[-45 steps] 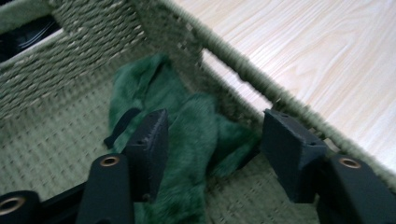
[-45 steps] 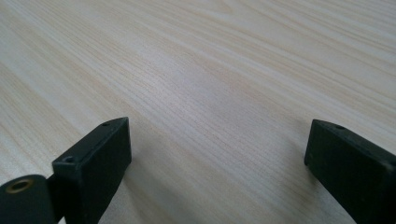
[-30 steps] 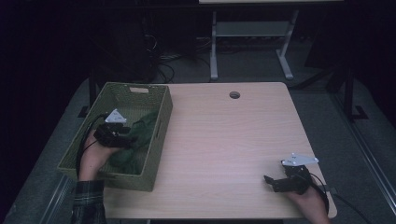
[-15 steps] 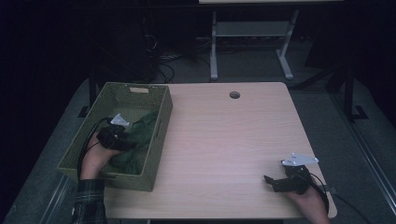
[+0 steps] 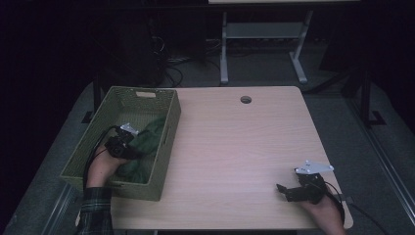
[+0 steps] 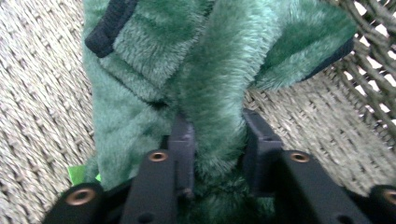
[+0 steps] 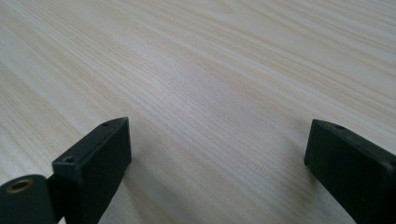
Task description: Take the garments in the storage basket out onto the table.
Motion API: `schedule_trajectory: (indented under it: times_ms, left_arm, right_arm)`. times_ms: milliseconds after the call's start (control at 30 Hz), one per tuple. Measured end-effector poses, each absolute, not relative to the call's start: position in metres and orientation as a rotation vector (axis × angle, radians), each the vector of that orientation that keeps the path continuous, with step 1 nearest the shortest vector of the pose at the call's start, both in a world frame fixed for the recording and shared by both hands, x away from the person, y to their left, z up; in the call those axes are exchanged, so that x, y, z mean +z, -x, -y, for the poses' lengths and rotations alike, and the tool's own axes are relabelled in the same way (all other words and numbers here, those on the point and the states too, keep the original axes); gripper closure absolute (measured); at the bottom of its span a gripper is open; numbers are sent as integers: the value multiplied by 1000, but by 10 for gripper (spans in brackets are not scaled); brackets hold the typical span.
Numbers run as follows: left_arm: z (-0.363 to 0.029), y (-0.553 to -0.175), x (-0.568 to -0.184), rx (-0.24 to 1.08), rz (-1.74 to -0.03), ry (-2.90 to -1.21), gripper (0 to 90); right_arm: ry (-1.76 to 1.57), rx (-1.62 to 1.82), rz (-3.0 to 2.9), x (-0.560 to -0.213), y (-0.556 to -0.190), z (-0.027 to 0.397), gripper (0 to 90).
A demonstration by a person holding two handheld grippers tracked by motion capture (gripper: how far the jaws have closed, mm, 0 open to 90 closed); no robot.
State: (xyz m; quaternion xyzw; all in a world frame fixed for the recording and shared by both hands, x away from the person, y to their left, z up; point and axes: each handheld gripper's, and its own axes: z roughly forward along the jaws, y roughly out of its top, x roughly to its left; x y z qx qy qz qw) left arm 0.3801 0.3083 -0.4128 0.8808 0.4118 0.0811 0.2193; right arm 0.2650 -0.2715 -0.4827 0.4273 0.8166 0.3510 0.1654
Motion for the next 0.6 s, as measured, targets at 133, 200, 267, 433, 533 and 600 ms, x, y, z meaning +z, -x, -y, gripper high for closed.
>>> schedule_trajectory:
  times_ms: [133, 200, 267, 433, 533, 600]
  left_arm:
    - [-313, -380, -407, 201, -1197, -2371, 770]
    - [-314, -380, -405, 198, -1204, -2348, 775]
    - [-316, -379, -400, 202, -1188, -2316, 781]
    - [-318, -377, -394, 175, -1167, -2251, 785]
    - [-321, -375, -390, 162, -1151, -2217, 786]
    - [-323, -374, -387, 154, -1140, -2192, 786]
  right_arm:
    - [-1217, 1000, -2326, -483, -265, 271, 68]
    - [-1217, 1000, -2326, -483, -265, 271, 68]
    - [-1217, 1000, -2326, -483, -265, 271, 68]
    - [-1217, 1000, -2326, -483, -265, 271, 68]
    - [-1217, 1000, -2326, -483, -265, 271, 68]
    - [-1217, 1000, -2326, -483, -265, 271, 68]
